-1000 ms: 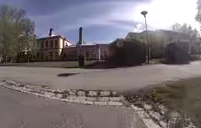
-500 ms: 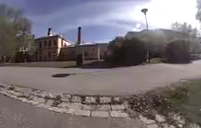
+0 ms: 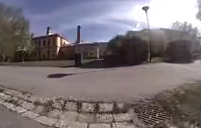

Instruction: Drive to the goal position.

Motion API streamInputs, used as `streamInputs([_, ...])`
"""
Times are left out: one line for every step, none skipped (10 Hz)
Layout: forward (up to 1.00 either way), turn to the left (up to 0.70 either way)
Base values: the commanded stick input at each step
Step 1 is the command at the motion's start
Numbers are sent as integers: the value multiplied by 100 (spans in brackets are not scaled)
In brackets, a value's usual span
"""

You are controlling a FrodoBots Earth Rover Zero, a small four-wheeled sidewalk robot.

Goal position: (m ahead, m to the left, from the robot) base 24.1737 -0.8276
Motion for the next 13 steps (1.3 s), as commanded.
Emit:
streamInputs([70,0])
streamInputs([70,0])
streamInputs([70,0])
streamInputs([70,0])
streamInputs([70,0])
streamInputs([70,0])
streamInputs([70,0])
streamInputs([70,0])
streamInputs([70,0])
streamInputs([70,0])
streamInputs([70,0])
streamInputs([70,0])
streamInputs([70,0])
